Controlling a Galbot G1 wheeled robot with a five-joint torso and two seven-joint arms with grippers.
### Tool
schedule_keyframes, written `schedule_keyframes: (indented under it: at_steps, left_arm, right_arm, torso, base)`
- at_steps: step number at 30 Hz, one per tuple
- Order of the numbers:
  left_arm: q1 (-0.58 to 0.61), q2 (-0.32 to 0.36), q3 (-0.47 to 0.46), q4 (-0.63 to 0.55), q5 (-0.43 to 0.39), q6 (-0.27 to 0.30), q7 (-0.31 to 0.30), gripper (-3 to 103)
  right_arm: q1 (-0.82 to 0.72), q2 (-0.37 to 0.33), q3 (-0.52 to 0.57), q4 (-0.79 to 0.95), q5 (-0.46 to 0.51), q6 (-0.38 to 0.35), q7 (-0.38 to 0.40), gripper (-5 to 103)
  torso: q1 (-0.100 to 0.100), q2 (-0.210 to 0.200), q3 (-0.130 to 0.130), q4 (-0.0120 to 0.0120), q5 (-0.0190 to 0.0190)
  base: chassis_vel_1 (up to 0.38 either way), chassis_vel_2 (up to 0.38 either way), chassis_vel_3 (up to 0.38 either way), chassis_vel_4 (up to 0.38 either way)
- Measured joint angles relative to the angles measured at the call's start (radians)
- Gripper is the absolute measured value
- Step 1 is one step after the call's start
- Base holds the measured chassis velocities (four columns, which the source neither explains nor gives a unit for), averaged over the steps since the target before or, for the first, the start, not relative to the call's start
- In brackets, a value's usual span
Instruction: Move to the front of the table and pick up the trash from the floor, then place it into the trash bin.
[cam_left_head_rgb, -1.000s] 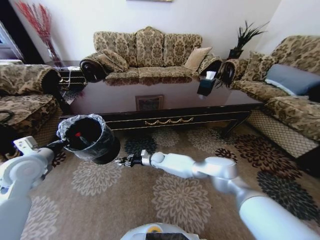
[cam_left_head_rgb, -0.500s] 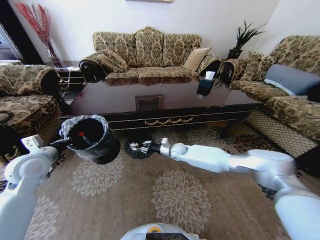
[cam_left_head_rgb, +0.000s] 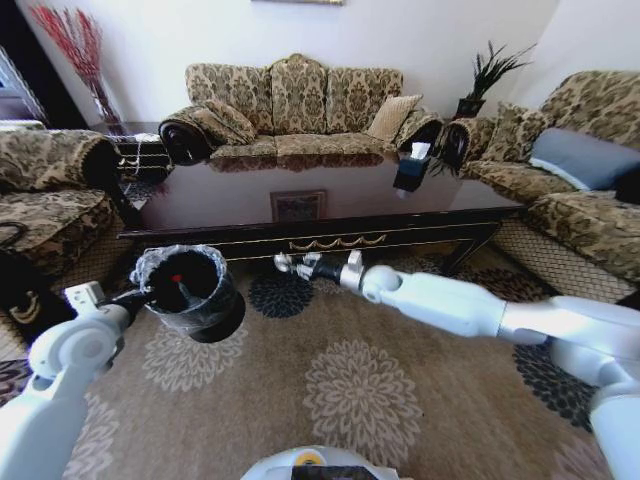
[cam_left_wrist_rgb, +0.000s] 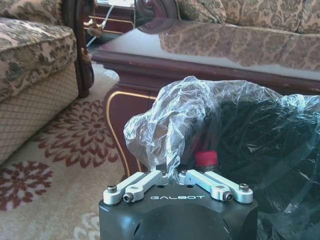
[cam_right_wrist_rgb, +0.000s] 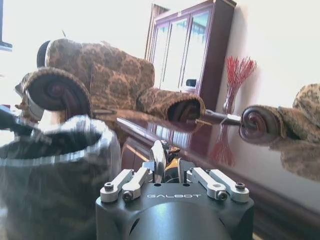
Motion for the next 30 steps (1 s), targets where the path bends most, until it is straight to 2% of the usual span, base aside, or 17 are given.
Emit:
schedule_keyframes:
  at_steps: [2,7,11,12,13,16,18,20,23,27,29,30]
  left_arm:
    - [-0.002,-0.001,0.01,0.0,0.0,0.0,-0.001,3]
    - [-0.025,-0.007,0.064,0.0,-0.006,0.0,-0.003,3]
    - [-0.042,-0.014,0.087,-0.001,-0.012,-0.003,-0.003,3]
    - [-0.042,-0.014,0.087,-0.001,-0.012,-0.003,-0.003,3]
    - [-0.04,-0.014,0.088,-0.002,-0.014,-0.004,-0.002,3]
    - [-0.04,-0.004,0.091,-0.001,-0.022,-0.005,-0.001,3]
    - [-0.04,-0.001,0.091,-0.001,-0.025,-0.005,0.0,3]
    - [-0.041,0.004,0.085,-0.002,-0.037,-0.007,0.003,3]
    - [-0.038,0.006,0.075,-0.008,-0.045,-0.008,0.004,3]
    - [-0.02,0.009,0.06,-0.026,-0.053,-0.008,0.006,3]
    - [-0.015,0.011,0.056,-0.033,-0.053,-0.008,0.006,3]
    - [-0.011,0.011,0.053,-0.038,-0.053,-0.008,0.006,3]
  right_arm:
    - [0.01,0.006,0.002,0.007,0.007,-0.002,0.005,24]
    - [0.051,0.083,0.001,0.039,0.051,-0.011,0.049,24]
    - [0.083,0.251,-0.028,0.002,0.076,-0.013,0.065,24]
    - [0.083,0.251,-0.028,0.002,0.076,-0.013,0.065,24]
    - [0.087,0.309,-0.036,-0.016,0.076,-0.013,0.064,24]
    - [0.088,0.411,-0.058,-0.059,0.076,-0.01,0.064,24]
    - [0.088,0.432,-0.066,-0.07,0.076,-0.009,0.064,24]
    - [0.086,0.458,-0.083,-0.08,0.076,-0.006,0.071,24]
    - [0.086,0.467,-0.097,-0.086,0.08,-0.005,0.078,21]
    - [0.089,0.461,-0.109,-0.096,0.081,-0.003,0.079,41]
    - [0.092,0.454,-0.112,-0.096,0.081,-0.003,0.079,41]
    - [0.093,0.448,-0.112,-0.096,0.08,-0.002,0.081,46]
  torso:
    - [0.0,0.0,0.0,0.0,-0.0001]
    - [0.0,0.0,0.0,-0.0003,-0.0002]
    - [0.0,0.0,0.0,-0.0007,-0.0003]
    - [0.0,0.0,0.0,-0.0007,-0.0003]
    - [0.0,0.0,0.0,0.0003,-0.0003]
    - [0.0,0.0,0.0,0.0011,-0.0008]
    - [0.0,0.0,0.0,0.0011,-0.0008]
    - [0.0,0.0,0.0,-0.0003,-0.0006]
    - [0.0,0.0,0.0,-0.001,-0.0002]
    - [0.0,0.0,0.0,0.0001,-0.0003]
    - [0.0,0.0,0.0,0.0002,-0.0003]
    - [0.0,0.0,0.0,0.0002,-0.0002]
  base:
    - [0.0,0.0,0.0,0.0]
    - [0.0,0.0,0.0,0.0]
    - [0.0,0.0,0.0,0.0]
    - [0.0,0.0,0.0,0.0]
    - [0.0,0.0,0.0,0.0]
    - [0.0,0.0,0.0,0.0]
    - [0.0,0.0,0.0,0.0]
    - [0.0,0.0,0.0,0.0]
    - [0.0,0.0,0.0,0.0]
    - [0.0,0.0,0.0,0.0]
    - [0.0,0.0,0.0,0.0]
    - [0.0,0.0,0.0,0.0]
